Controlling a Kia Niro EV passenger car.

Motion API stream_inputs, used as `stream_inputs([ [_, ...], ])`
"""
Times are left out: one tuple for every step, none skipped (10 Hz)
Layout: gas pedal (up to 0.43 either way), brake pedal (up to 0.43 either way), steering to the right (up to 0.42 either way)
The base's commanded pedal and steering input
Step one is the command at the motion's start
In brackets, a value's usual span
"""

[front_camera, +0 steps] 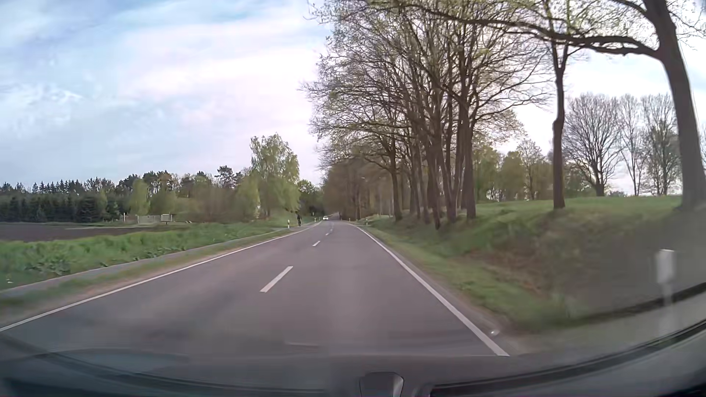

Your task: Follow the waypoints while adhering to traffic rules and regulations

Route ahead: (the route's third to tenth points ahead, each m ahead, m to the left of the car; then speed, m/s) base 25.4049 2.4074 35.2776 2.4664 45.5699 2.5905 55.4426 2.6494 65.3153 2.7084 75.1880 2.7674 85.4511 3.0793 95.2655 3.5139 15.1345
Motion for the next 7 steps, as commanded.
stream_inputs([
  [0.098,0.000,-0.005],
  [0.098,0.000,-0.005],
  [0.098,0.000,-0.005],
  [0.098,0.000,-0.005],
  [0.098,0.000,-0.005],
  [0.098,0.000,-0.005],
  [0.098,0.000,-0.005],
])
